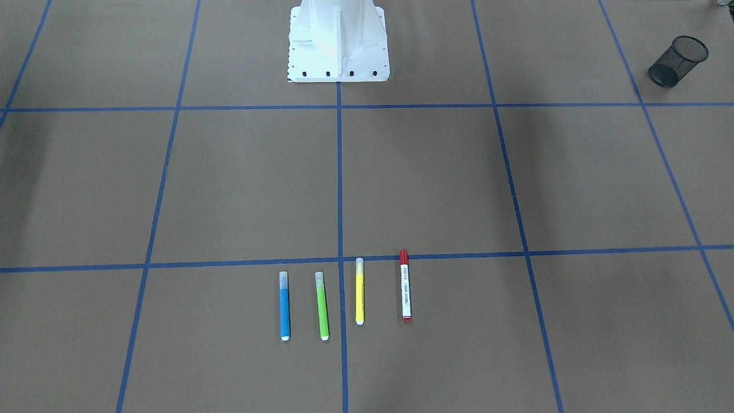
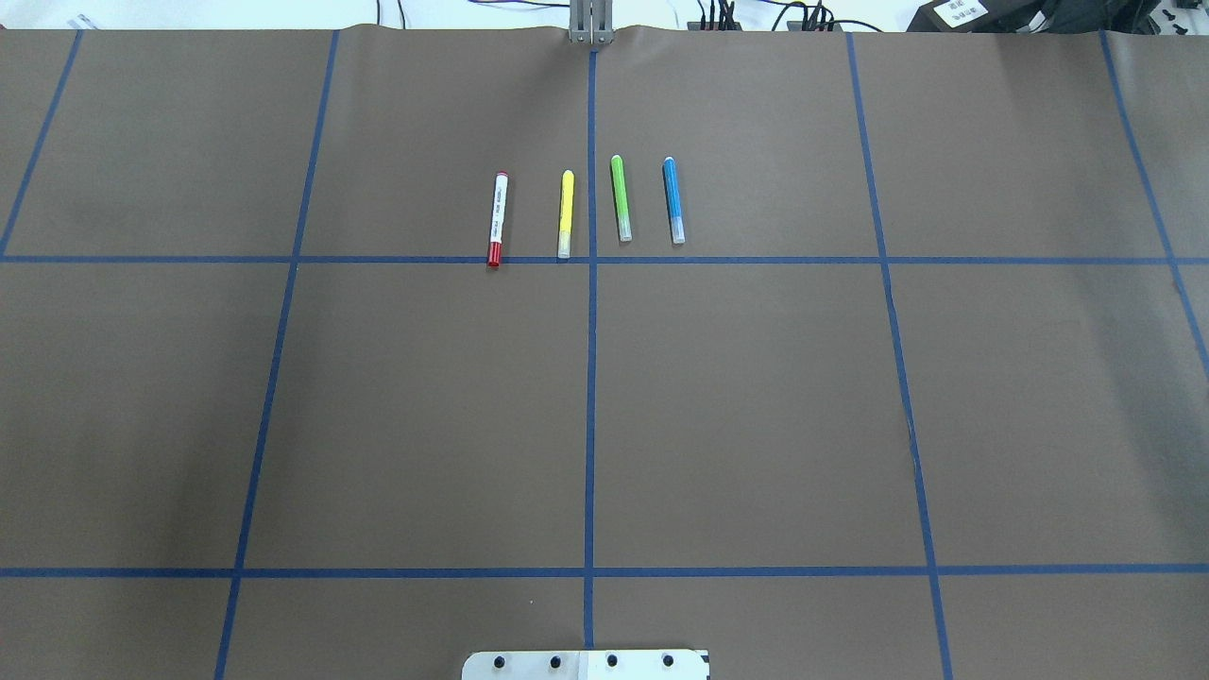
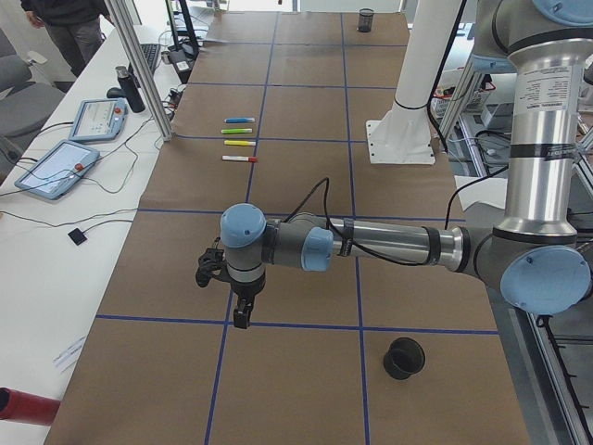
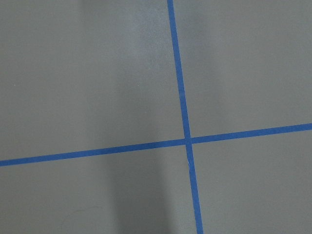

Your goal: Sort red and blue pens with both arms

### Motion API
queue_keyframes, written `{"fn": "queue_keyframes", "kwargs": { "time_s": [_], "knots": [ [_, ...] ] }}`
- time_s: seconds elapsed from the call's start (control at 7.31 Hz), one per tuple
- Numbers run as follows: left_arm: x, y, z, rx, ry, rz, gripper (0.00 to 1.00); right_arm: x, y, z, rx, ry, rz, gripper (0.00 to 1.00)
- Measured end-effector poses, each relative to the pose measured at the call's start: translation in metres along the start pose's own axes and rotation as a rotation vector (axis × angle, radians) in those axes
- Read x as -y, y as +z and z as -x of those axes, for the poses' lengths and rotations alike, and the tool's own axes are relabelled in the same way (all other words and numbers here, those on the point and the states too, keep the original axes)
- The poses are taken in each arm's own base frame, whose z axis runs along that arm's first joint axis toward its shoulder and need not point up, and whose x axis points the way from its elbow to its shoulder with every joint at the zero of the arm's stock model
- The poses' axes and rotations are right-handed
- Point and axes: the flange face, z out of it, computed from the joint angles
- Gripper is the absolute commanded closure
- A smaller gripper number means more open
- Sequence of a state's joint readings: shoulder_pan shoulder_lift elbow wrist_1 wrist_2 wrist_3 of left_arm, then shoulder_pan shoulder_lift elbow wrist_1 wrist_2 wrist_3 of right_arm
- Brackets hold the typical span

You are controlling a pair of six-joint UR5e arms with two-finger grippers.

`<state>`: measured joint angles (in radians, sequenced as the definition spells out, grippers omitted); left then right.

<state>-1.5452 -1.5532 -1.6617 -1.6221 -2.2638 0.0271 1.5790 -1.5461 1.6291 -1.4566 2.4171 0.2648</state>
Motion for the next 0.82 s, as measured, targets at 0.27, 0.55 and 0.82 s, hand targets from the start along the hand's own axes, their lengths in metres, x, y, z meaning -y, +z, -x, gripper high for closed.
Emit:
{"fn": "queue_keyframes", "kwargs": {
  "time_s": [0.27,0.55,0.82],
  "knots": [
    [-0.003,0.006,0.003,-0.001,-0.004,0.010,0.00,0.001,-0.001,0.003,0.004,-0.004,-0.002,0.00],
    [0.003,0.004,0.001,-0.002,-0.006,0.007,0.00,0.002,-0.006,0.013,0.015,-0.013,-0.008,0.00],
    [0.036,-0.015,-0.017,-0.001,0.033,-0.036,0.00,0.009,-0.018,0.034,0.054,-0.035,-0.022,0.00]
  ]
}}
